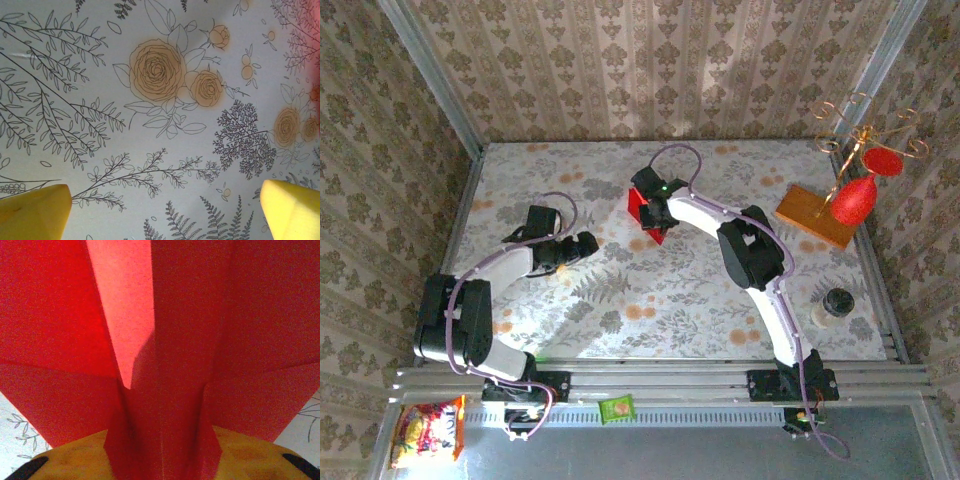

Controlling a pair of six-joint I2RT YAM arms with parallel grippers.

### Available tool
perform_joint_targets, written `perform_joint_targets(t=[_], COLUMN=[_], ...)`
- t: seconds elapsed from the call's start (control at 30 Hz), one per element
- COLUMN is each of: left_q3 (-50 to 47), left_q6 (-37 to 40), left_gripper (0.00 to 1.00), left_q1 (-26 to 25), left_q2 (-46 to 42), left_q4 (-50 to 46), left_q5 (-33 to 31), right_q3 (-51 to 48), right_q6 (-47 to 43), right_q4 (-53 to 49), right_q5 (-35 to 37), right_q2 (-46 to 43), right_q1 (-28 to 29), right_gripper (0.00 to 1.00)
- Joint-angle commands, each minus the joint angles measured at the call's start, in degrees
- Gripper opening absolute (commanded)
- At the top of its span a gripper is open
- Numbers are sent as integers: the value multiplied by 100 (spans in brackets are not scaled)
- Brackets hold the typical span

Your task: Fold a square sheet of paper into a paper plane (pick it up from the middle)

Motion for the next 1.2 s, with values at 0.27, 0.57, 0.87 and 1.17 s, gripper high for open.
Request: perform_joint_targets(t=[0.27,0.57,0.87,1.17], left_q3=[55,292,424,-68], left_q6=[126,303,1002,1095], left_gripper=[98,98,100,100], left_q1=[29,33,47,348], left_q2=[-47,-348,-1300,-1971], left_q4=[-58,-357,-416,486], left_q5=[23,-254,-1121,-2479], right_q3=[-16,7,-1133,-3669], right_q6=[552,736,625,87], right_q4=[-419,-284,364,1547], right_q5=[845,459,594,2253], right_q2=[328,-126,-2157,-4296], right_q1=[23,19,-64,-194], right_gripper=[49,51,71,90])
